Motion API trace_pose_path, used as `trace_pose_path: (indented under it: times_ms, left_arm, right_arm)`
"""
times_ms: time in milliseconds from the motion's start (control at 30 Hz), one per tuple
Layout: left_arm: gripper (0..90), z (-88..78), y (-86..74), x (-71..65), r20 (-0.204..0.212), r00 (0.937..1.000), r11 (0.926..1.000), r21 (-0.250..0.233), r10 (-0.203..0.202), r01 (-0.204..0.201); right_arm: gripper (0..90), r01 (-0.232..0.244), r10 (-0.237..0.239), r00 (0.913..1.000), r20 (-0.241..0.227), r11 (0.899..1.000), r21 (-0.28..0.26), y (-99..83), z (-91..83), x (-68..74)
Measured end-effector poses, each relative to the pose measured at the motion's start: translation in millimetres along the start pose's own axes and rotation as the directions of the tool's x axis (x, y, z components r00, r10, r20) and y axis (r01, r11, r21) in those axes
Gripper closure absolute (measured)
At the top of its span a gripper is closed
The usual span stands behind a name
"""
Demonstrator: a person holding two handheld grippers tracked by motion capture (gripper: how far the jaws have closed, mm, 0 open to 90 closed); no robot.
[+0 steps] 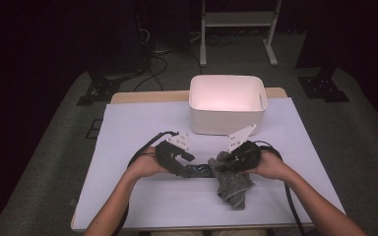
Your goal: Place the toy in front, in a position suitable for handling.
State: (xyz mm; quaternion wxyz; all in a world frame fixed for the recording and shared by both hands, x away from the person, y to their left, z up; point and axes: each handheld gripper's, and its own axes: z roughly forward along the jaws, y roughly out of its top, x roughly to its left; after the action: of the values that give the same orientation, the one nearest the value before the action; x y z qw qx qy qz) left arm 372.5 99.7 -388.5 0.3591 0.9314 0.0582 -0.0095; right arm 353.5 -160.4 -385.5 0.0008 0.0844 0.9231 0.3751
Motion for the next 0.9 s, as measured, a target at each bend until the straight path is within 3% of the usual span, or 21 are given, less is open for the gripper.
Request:
trace_pose_path:
  times_ms: [100, 267, 400, 500, 600, 700, 800, 833, 900]
  left_arm:
    - [43.8, 0.5, 0.8, 0.7, 0.015, 0.9998, 0.9998, 0.007, -0.017, 0.017]
    - [40.5, 6.9, -4.7, -0.8, 0.073, 0.9958, 0.9984, 0.015, -0.056, 0.055]
    - [40.0, 9.2, -7.8, -10.5, 0.049, 0.9980, 0.9991, 0.015, -0.040, 0.039]
    - [37.4, 13.8, -8.2, -18.4, 0.036, 0.9988, 0.9982, 0.051, -0.034, 0.032]
    - [35.3, 23.5, -10.7, -28.0, 0.025, 0.9997, 0.9952, 0.098, -0.007, 0.004]
    - [34.6, 30.4, -14.1, -38.8, -0.014, 0.9980, 0.9936, 0.096, 0.061, -0.059]
    - [33.8, 32.0, -13.6, -42.7, -0.036, 0.9961, 0.9918, 0.102, 0.081, -0.077]
    - [30.2, 33.4, -13.5, -43.4, -0.057, 0.9947, 0.9911, 0.107, 0.086, -0.080]
    - [23.1, 38.9, -14.0, -42.1, -0.049, 0.9962, 0.9861, 0.153, 0.073, -0.064]
  right_arm:
    - [79.5, 0.011, -0.011, 0.9999, -0.007, 1.000, 0.002, -0.8, -0.2, 6.5]
    - [79.5, 0.037, -0.037, 0.9988, -0.032, 0.999, 0.006, -3.0, -0.2, 17.3]
    - [79.5, 0.035, -0.036, 0.9991, -0.022, 0.999, -0.015, -6.7, -7.4, 22.6]
    - [79.5, 0.013, -0.014, 0.9999, -0.010, 1.000, -0.028, -12.1, -13.4, 21.3]
    - [79.5, 0.012, -0.012, 0.9999, 0.007, 1.000, -0.011, -18.6, -14.6, 24.9]
    - [79.5, 0.015, -0.015, 0.9998, 0.008, 1.000, -0.004, -24.6, -11.8, 27.9]
    - [79.5, 0.006, -0.006, 1.0000, 0.003, 1.000, 0.003, -30.9, -7.6, 30.5]
    - [79.4, 0.007, -0.007, 1.0000, 0.001, 1.000, 0.002, -32.1, -7.2, 30.4]
    - [79.4, -0.002, 0.002, 1.0000, -0.001, 1.000, -0.008, -35.2, -8.2, 30.5]
